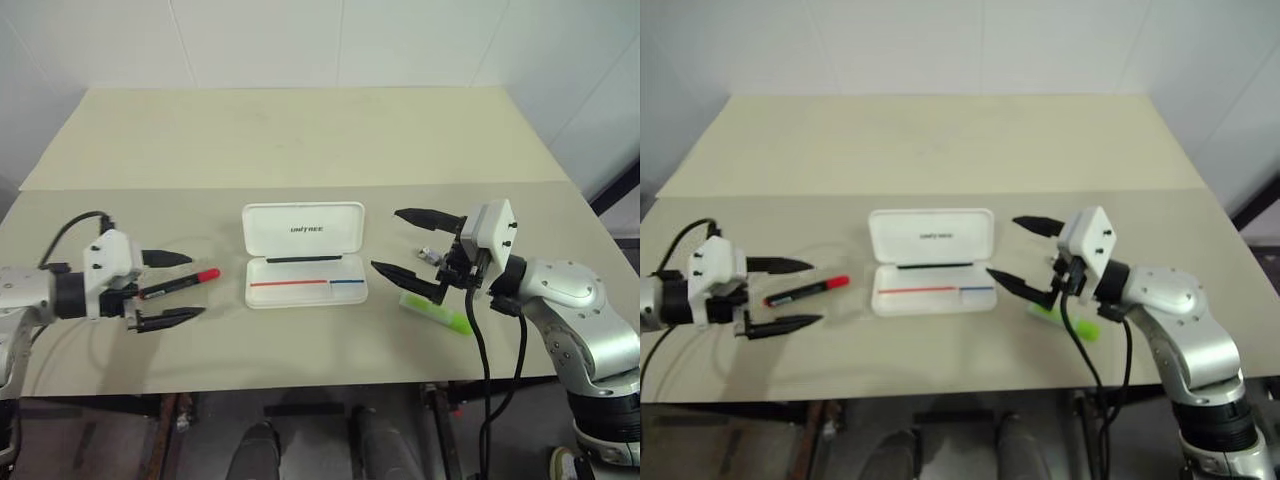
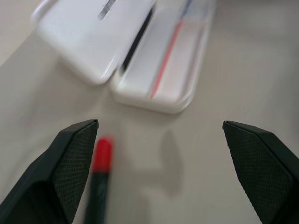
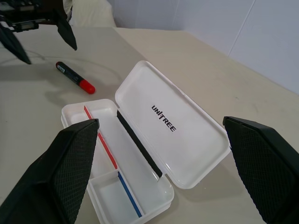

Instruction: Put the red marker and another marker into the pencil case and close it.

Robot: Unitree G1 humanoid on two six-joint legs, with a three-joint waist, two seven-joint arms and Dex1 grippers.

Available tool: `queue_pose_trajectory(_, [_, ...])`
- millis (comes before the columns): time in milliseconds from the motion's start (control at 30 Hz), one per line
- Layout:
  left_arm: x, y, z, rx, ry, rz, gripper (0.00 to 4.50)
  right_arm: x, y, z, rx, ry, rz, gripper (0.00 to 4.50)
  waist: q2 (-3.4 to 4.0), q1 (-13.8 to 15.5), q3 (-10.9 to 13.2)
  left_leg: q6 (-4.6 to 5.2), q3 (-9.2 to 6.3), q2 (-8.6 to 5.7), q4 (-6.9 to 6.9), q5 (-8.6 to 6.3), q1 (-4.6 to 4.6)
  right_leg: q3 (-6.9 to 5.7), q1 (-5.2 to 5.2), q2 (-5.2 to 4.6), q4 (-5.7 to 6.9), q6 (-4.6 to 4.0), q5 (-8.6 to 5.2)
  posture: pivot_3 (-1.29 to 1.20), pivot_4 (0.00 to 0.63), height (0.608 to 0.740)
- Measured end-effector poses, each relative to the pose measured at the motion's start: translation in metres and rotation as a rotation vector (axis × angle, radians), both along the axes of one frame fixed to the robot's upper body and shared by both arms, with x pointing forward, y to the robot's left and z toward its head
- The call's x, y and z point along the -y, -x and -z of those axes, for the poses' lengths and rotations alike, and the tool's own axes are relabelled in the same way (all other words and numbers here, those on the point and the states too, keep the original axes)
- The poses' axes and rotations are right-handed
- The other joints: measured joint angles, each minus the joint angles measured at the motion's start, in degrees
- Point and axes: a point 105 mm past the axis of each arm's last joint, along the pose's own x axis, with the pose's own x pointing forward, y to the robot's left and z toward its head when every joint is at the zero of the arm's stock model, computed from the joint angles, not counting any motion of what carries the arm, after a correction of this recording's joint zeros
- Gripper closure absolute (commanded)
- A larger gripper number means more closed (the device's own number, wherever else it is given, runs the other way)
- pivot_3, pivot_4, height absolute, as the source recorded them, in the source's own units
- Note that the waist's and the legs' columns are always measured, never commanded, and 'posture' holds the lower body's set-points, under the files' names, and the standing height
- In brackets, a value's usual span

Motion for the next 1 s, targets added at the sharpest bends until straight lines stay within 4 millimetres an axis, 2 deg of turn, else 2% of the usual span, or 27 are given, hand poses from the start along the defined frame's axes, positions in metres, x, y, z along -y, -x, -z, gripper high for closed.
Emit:
queue_pose_trajectory(100, [-0.019, -0.001, 0.010, -0.029, -0.004, -0.049, 0.02, 0.000, 0.000, 0.000, 0.001, 0.000, -0.001, 0.00, 0.00, 0.1, 0.0, -0.03, 0.00, 0.00, -0.08, -0.02, 0.00, -0.01, -0.03, 0.00, 0.02, 0.00, 0.00, 0.00, 0.150, 0.740])
queue_pose_trajectory(300, [-0.039, -0.005, 0.033, -0.122, -0.019, -0.068, 0.02, 0.000, 0.000, 0.000, 0.002, -0.001, 0.001, 0.00, 0.00, 0.2, 0.0, -0.05, 0.00, 0.00, -0.18, -0.03, -0.01, -0.03, -0.05, 0.00, 0.02, 0.00, 0.00, 0.00, 0.150, 0.740])
queue_pose_trajectory(533, [-0.043, -0.045, 0.027, -0.076, -0.121, -0.058, 0.02, 0.001, 0.002, -0.003, 0.010, -0.001, 0.024, 0.00, 0.00, 1.0, 0.0, -0.05, 0.00, -0.01, -0.04, -0.03, -0.01, -0.05, -0.03, 0.00, 0.15, 0.11, 0.06, 0.00, 0.150, 0.740])
queue_pose_trajectory(700, [-0.035, -0.056, 0.044, -0.095, -0.133, -0.034, 0.02, 0.005, 0.003, -0.003, 0.007, -0.007, 0.060, 0.00, -0.01, 0.7, 0.0, -0.04, 0.00, 0.00, -0.11, -0.03, -0.01, -0.07, -0.12, 0.01, 0.30, 0.51, 0.24, 0.00, 0.150, 0.740])
queue_pose_trajectory(867, [-0.026, -0.060, 0.046, -0.106, -0.149, 0.013, 0.02, 0.005, 0.005, -0.007, 0.021, -0.004, 0.072, 0.00, 0.00, 0.9, 0.0, -0.04, 0.01, 0.00, -0.08, -0.03, -0.01, -0.06, -0.10, 0.00, 0.29, 0.50, 0.24, 0.00, 0.150, 0.740])
queue_pose_trajectory(1000, [-0.022, -0.062, 0.047, -0.108, -0.153, 0.024, 0.91, 0.006, 0.005, -0.008, 0.019, -0.003, 0.080, 0.00, 0.01, 1.1, 0.0, -0.04, 0.01, 0.00, -0.05, -0.03, 0.02, -0.06, -0.08, 0.00, 0.31, 0.50, 0.23, 0.00, 0.150, 0.740])
